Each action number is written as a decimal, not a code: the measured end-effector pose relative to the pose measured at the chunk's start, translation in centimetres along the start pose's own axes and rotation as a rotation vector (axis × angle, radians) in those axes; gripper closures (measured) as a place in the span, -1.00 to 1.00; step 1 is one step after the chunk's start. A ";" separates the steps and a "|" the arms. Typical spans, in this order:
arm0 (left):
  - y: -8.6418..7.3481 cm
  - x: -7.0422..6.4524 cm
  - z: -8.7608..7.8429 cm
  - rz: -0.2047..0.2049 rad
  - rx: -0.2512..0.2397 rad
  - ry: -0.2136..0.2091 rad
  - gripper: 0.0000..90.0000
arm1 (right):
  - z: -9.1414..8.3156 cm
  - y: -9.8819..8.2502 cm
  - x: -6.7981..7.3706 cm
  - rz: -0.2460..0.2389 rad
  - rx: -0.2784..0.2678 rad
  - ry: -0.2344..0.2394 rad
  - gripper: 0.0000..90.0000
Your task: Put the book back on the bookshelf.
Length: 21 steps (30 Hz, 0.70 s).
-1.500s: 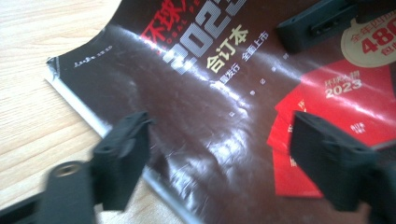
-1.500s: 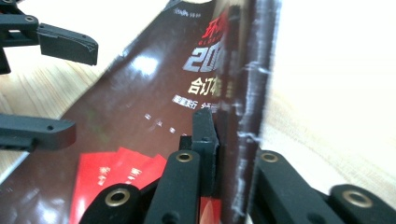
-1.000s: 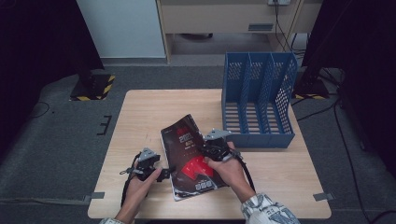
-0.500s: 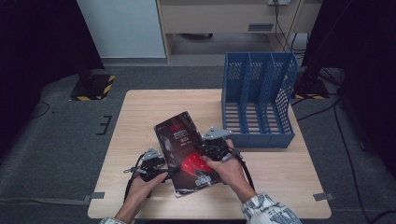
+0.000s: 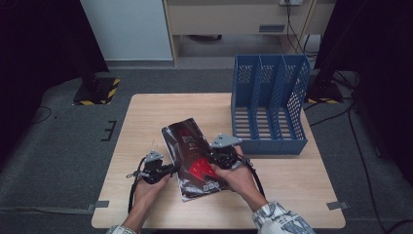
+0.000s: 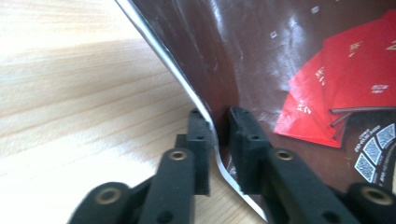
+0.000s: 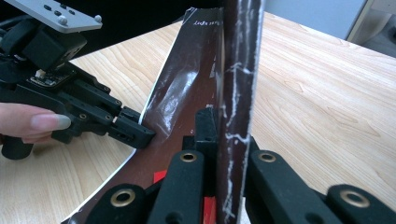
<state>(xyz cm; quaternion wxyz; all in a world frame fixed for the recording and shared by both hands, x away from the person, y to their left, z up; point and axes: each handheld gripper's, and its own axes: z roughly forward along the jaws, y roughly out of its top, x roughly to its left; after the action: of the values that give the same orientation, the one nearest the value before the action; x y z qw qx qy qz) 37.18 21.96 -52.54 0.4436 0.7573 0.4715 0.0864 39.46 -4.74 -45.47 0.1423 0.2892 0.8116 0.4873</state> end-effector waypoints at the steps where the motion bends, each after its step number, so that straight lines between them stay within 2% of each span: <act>1: 0.0 -0.1 -0.2 0.004 -0.003 -0.004 0.84 | -0.1 -0.1 -0.1 -0.002 -0.004 0.006 0.93; 5: 0.2 -0.1 -0.4 -0.002 -0.007 -0.011 0.89 | -0.3 -0.1 -0.2 -0.014 -0.013 0.012 0.93; 14: 1.1 -0.4 -1.6 0.039 -0.049 0.016 0.92 | -0.9 0.2 -0.4 -0.034 -0.030 0.014 0.91; 21: 1.4 -0.5 -2.3 0.050 -0.063 0.006 0.93 | -1.3 0.5 -0.6 -0.041 -0.030 0.023 0.90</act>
<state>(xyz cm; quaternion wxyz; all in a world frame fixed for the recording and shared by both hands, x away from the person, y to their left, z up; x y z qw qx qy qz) 36.60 22.66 -49.98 0.4634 0.7541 0.4510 0.1146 39.41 -5.80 -44.46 0.1470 0.2647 0.8116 0.4996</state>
